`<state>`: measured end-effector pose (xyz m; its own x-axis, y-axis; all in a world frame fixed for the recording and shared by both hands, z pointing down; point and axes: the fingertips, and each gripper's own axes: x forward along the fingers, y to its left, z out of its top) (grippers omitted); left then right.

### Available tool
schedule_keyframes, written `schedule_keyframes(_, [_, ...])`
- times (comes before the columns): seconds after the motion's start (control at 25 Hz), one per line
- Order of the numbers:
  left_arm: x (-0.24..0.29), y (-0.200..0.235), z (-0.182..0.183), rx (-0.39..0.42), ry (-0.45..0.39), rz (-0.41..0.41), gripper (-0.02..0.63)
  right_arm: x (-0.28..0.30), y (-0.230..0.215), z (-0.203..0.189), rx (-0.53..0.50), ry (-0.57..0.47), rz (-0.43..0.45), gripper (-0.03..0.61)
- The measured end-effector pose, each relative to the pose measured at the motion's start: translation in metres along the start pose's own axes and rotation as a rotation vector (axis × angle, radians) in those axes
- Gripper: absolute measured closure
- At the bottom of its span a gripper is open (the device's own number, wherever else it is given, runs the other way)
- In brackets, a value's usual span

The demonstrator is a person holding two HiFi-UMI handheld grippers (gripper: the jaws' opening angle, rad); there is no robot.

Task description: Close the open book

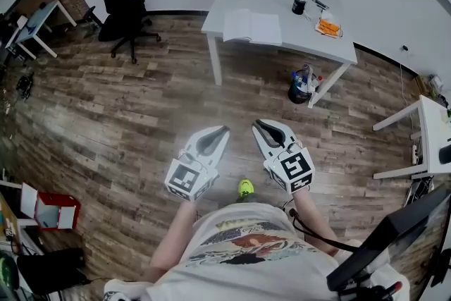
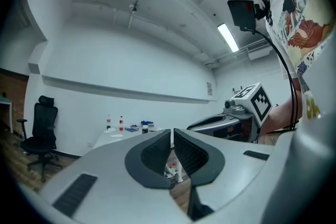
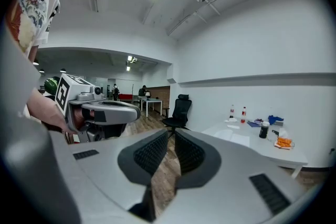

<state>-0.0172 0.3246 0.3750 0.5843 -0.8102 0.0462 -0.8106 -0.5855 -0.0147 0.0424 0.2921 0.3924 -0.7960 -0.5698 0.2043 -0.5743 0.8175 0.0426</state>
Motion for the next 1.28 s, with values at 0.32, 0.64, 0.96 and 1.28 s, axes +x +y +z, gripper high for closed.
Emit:
schedule_keyframes(0.32, [0.061,0.026,-0.001,0.019,0.006,0.011,0.6,0.028,-0.055,0.001,-0.002,-0.013,0.029,0.546])
schedule_keyframes(0.64, [0.109,0.043,-0.005,0.032,0.017,0.031,0.6,0.04,-0.107,-0.008,0.015,-0.013,0.022,0.546])
schedule_keyframes(0.96, [0.126,0.077,-0.016,0.014,0.035,0.068,0.6,0.067,-0.133,-0.007,0.016,-0.009,0.032,0.546])
schedule_keyframes(1.28, [0.167,0.122,-0.011,0.012,0.017,0.014,0.6,0.12,-0.161,0.004,0.03,-0.006,0.017,0.546])
